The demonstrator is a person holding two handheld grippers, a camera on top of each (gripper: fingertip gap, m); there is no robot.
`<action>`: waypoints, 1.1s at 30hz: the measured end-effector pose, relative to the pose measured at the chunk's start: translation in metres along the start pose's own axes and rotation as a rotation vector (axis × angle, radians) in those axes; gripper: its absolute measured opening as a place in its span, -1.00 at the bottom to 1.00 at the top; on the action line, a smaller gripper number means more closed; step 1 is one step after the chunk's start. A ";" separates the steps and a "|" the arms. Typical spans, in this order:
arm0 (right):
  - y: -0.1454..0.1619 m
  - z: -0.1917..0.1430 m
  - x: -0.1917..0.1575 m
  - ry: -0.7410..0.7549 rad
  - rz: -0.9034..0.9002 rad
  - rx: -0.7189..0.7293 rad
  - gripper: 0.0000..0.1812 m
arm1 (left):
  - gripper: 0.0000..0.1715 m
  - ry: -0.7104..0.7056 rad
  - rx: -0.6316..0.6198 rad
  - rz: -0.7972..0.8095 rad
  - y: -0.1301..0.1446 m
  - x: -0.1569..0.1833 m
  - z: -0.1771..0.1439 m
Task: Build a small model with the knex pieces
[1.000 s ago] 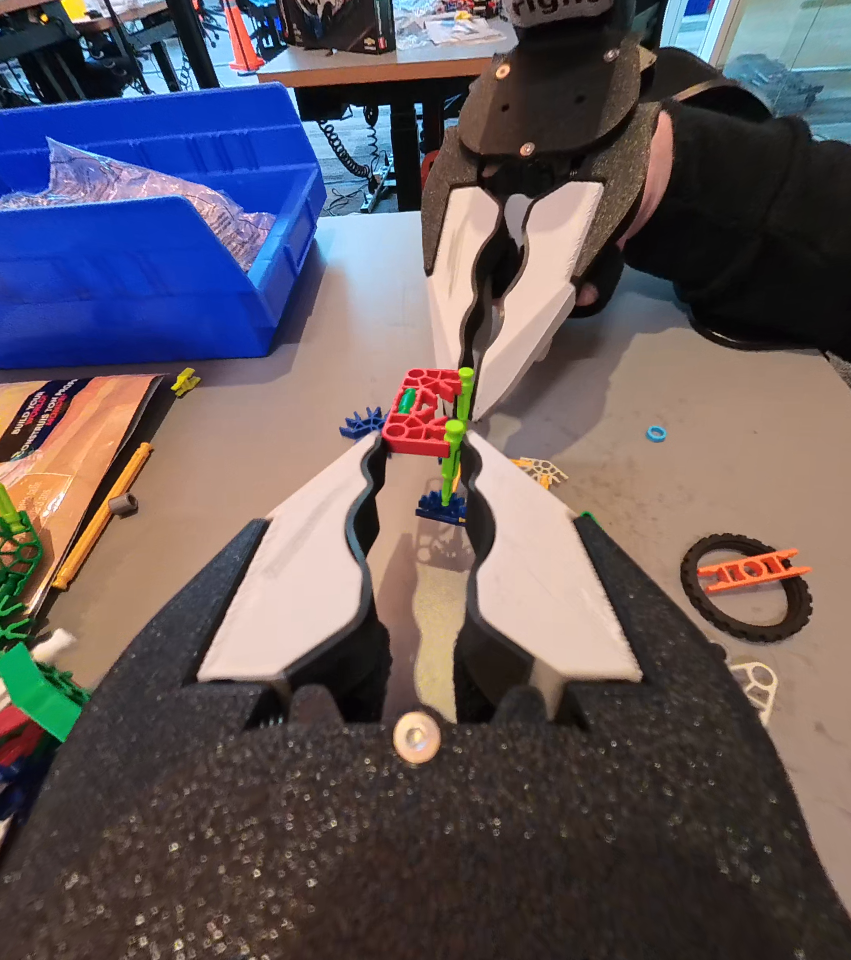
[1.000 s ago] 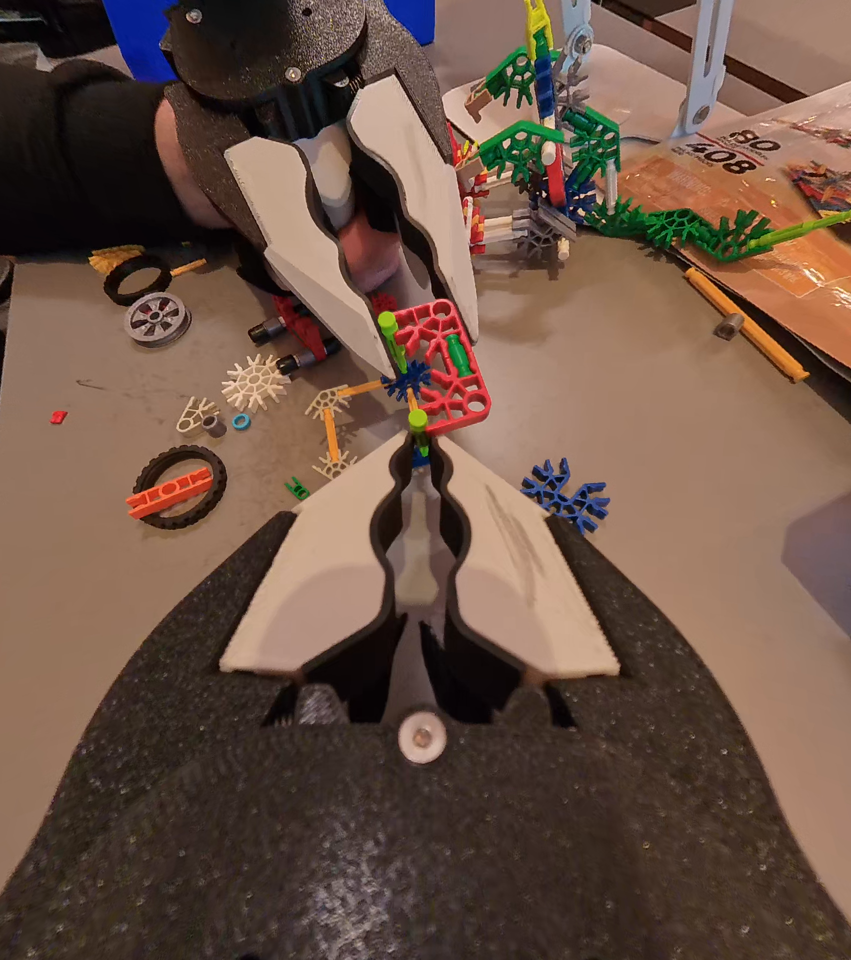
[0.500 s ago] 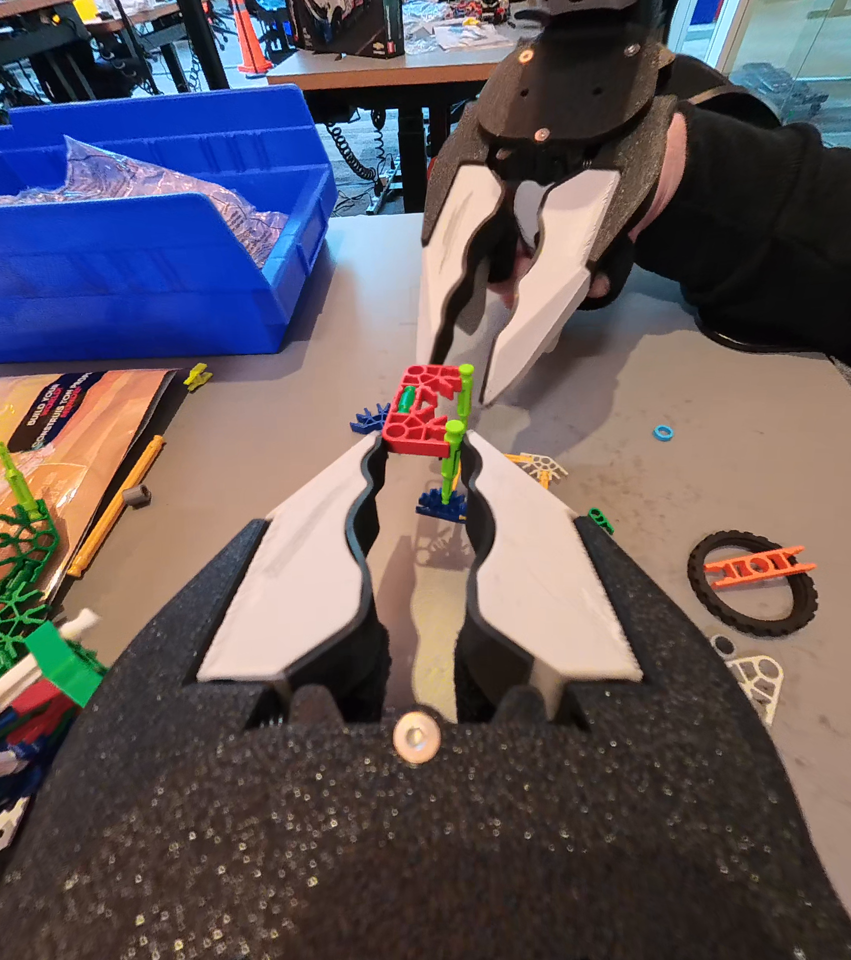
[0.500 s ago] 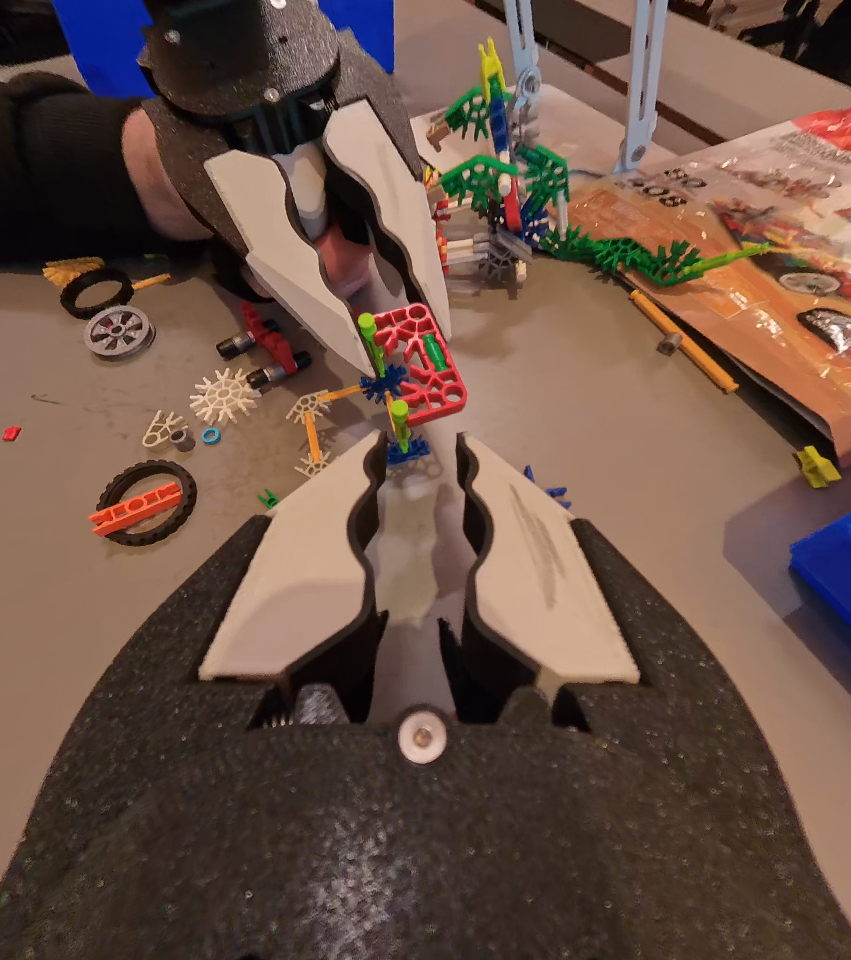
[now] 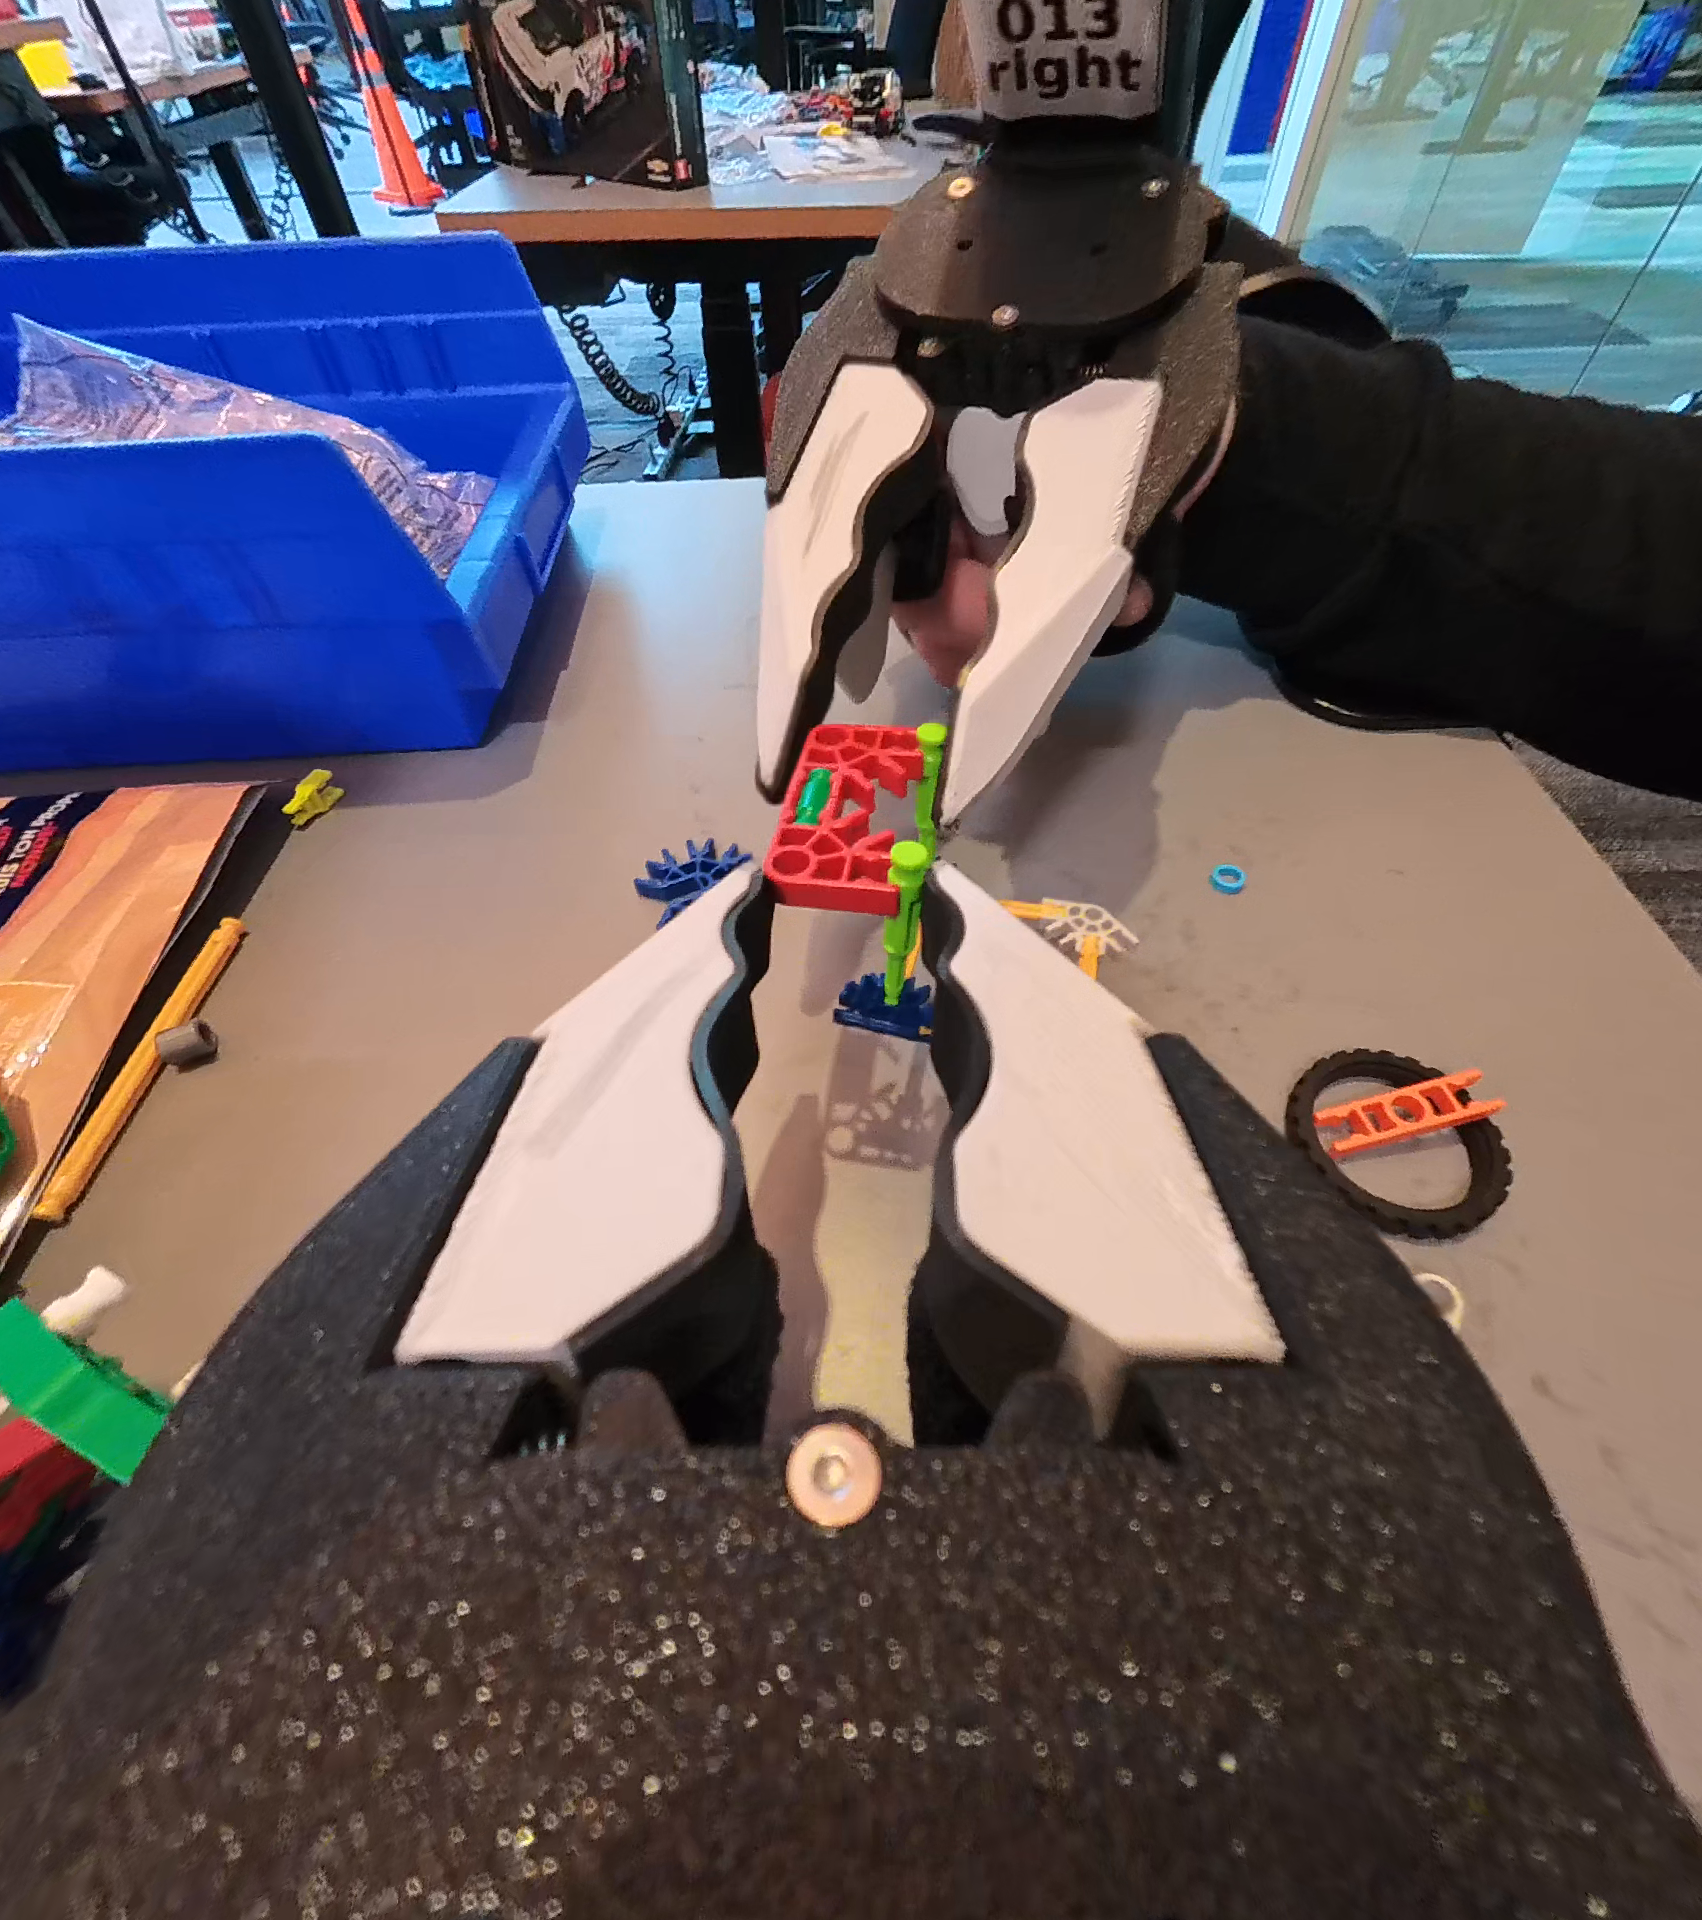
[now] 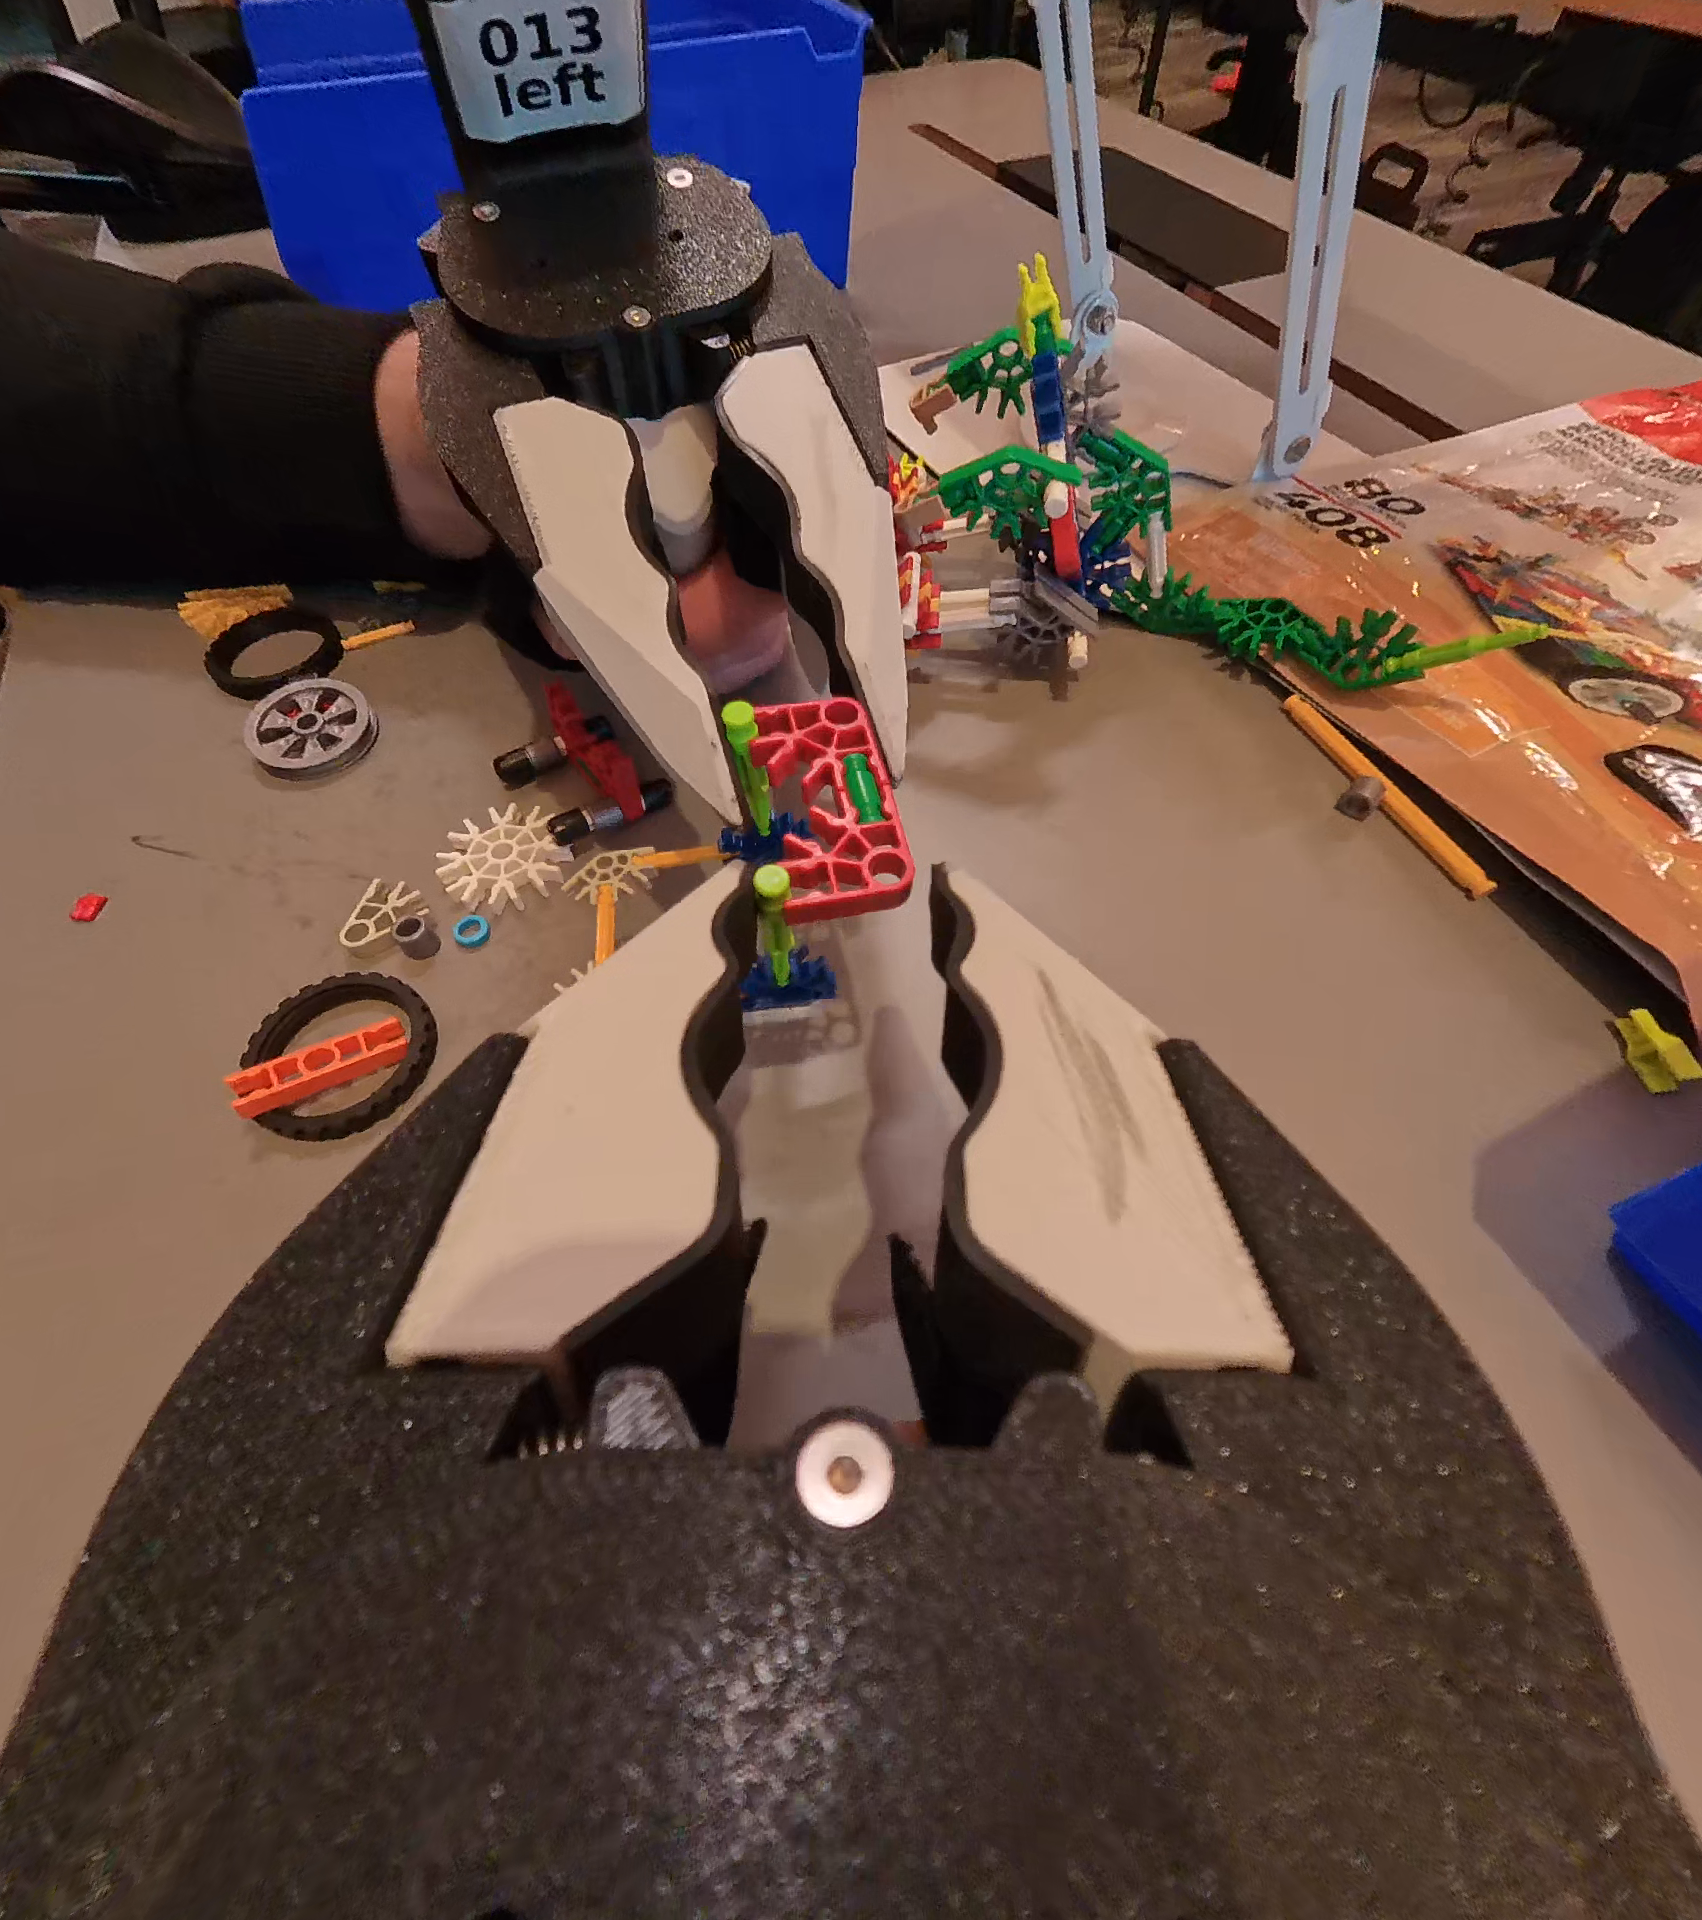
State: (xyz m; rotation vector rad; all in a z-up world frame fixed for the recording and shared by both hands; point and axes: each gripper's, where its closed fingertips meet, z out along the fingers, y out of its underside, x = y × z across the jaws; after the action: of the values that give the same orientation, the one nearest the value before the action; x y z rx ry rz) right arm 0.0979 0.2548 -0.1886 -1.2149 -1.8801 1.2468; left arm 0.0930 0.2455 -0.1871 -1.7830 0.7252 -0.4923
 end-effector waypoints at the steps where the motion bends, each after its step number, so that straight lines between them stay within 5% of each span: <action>1: -0.001 0.000 0.000 0.001 -0.006 0.005 -0.65 | -0.70 0.004 0.007 -0.003 -0.001 0.000 0.000; 33: -0.010 -0.004 -0.005 0.016 -0.095 0.024 -0.73 | -0.71 -0.027 0.006 0.109 -0.007 0.003 -0.003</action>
State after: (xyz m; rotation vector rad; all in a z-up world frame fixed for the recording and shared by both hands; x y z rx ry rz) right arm 0.0994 0.2503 -0.1780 -1.1062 -1.8831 1.2019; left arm 0.0946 0.2426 -0.1792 -1.7310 0.7968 -0.3961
